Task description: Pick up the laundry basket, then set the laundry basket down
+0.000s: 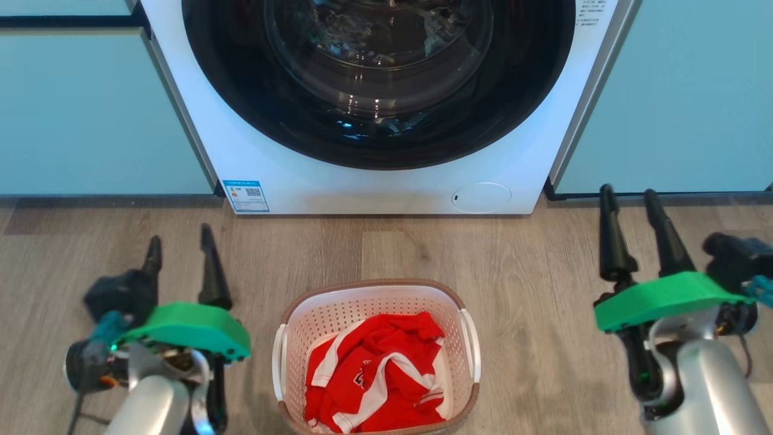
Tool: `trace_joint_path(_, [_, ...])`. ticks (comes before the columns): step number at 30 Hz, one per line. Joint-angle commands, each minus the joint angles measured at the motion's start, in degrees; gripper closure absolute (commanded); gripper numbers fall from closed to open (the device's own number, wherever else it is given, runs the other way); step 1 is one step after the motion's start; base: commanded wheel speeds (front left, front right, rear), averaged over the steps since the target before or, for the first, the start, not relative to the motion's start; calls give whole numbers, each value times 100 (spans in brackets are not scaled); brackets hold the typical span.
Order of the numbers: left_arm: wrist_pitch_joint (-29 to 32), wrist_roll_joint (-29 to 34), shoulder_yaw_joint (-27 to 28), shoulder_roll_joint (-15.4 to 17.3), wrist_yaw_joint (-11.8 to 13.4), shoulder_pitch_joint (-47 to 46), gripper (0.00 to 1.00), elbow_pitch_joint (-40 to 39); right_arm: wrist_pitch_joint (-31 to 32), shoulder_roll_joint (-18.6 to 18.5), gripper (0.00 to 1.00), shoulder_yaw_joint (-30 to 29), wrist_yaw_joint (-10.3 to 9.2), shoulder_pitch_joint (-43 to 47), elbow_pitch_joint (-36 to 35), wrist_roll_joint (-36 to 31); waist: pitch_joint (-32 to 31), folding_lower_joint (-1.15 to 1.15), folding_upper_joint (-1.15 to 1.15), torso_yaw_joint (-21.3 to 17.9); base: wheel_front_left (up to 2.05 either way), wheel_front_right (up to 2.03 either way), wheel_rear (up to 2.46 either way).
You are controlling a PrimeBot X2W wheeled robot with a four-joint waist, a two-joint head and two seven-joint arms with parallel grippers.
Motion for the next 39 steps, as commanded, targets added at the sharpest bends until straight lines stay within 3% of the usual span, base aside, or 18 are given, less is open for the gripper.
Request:
trace_joint_path(1, [-79,161,68,171,97,-434,0,-192,-85,-49,0,127,25,-280,-183,-165,-3,0,0,-2,0,0,0])
trace_joint_path(4, [-129,205,-344,336,355,-533,0,-128,-135,-51,0,231,26,-273,-35,-336,-15,0,0,-6,0,0,0])
trace_joint_path(10, [-230,173,-790,499,478,-632,0,69,-236,-54,0,449,27,-279,262,-737,-44,0,0,-12,0,0,0])
trace_joint_path(15, [-314,215,-881,476,216,-617,0,280,-319,-57,0,581,29,-281,565,-841,-72,0,0,-9,0,0,0])
trace_joint_path(21, [-415,508,-615,313,-25,-553,0,182,-420,-60,0,722,30,-362,753,-976,-70,0,0,-13,0,0,0])
trace_joint_path(28, [-532,1203,-215,108,-39,-560,0,-357,-537,-64,0,631,31,-473,411,-1063,-44,0,0,-22,0,0,0])
trace_joint_path(32, [-600,1056,65,-151,-495,-421,0,-638,-604,-67,0,600,32,-471,108,-1162,-33,0,0,-23,0,0,0])
trace_joint_path(38, [-701,1323,701,-533,-1392,-186,0,-435,-705,-70,0,759,34,-362,375,-1306,-50,0,0,-33,0,0,0])
trace_joint_path(39, [-701,1323,701,-533,-1392,-186,0,-435,-705,-70,0,759,34,-362,375,-1306,-50,0,0,-33,0,0,0])
